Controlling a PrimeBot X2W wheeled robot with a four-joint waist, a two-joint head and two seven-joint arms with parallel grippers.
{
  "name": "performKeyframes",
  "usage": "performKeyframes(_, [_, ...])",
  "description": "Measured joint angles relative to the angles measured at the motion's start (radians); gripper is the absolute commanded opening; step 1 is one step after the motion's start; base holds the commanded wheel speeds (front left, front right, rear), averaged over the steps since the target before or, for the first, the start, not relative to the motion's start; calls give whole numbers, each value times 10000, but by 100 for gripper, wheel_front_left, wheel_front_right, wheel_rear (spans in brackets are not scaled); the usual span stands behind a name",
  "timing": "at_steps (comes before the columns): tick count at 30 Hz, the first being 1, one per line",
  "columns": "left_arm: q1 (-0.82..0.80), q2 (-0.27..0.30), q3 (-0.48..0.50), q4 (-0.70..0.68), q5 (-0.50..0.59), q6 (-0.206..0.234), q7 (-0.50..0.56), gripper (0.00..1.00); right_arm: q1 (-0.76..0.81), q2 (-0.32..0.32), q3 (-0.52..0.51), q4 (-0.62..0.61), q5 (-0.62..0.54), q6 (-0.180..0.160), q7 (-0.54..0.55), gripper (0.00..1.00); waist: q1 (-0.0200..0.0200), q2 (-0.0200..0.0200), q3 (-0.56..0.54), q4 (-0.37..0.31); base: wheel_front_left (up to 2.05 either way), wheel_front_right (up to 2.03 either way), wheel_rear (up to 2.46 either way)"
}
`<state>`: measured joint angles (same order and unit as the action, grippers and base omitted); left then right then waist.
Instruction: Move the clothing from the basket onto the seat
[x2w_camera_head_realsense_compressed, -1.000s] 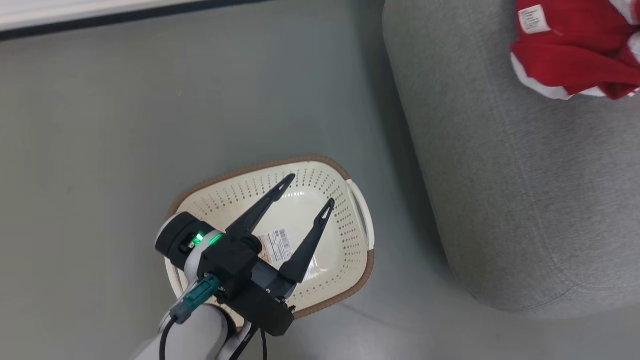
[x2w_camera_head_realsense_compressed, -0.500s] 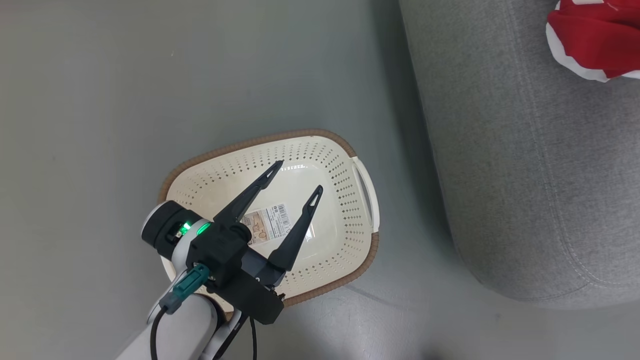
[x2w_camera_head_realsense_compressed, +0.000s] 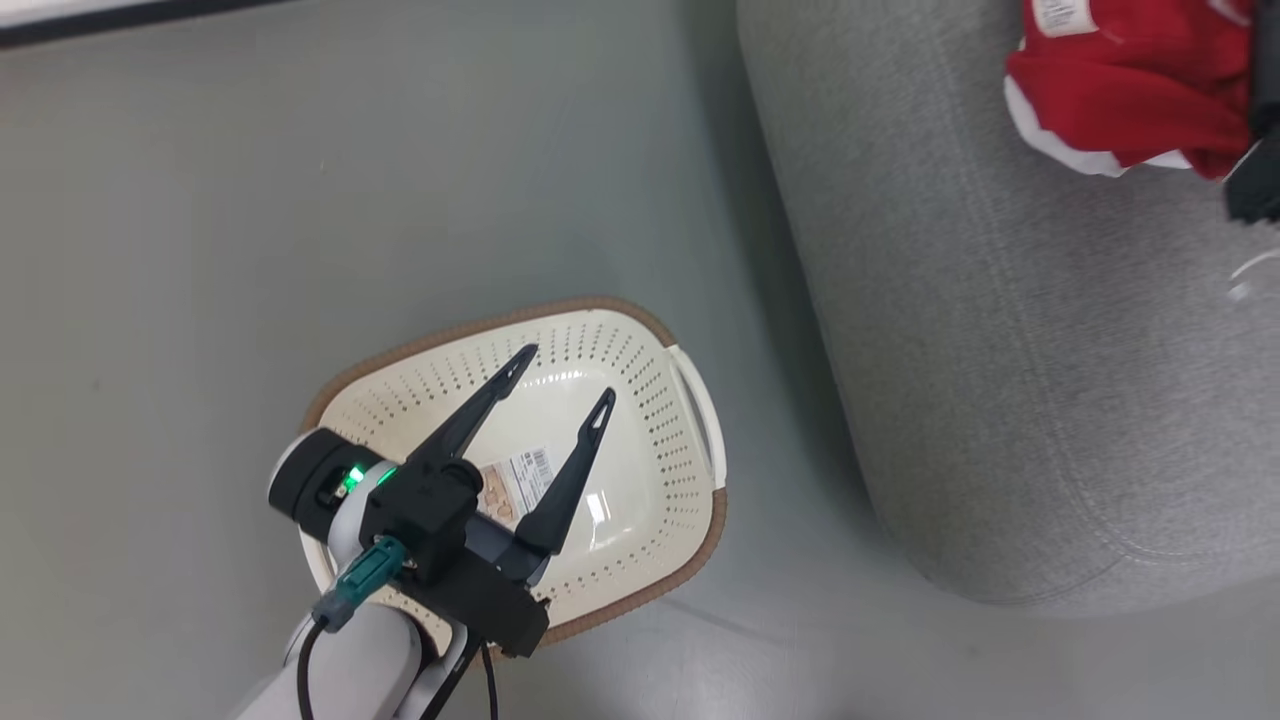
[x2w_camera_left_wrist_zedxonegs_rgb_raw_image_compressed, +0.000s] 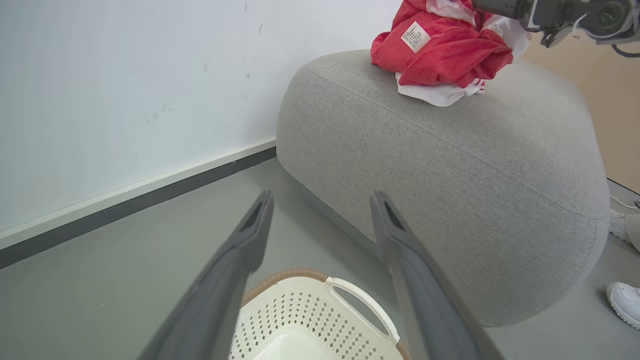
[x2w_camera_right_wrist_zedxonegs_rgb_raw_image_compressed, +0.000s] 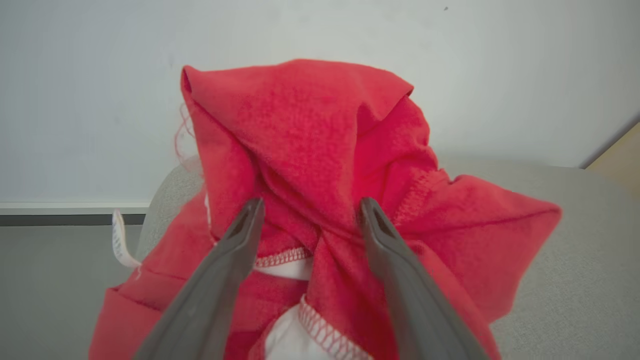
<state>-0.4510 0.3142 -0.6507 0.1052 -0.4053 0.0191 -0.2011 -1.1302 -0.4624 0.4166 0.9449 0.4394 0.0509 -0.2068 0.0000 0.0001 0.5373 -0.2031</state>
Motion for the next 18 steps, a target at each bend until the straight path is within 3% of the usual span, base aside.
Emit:
performKeyframes(11, [523, -351, 121, 533, -370, 75, -217, 100, 1639, 332, 128, -142, 73, 255, -368, 100, 0, 0, -1120, -274, 0, 0, 0])
performKeyframes(18, [1156, -610, 472, 869, -832, 257, -337, 100, 2624, 412, 134, -1070, 71, 257, -426, 100, -2, -3, -2124, -264, 0, 0, 0])
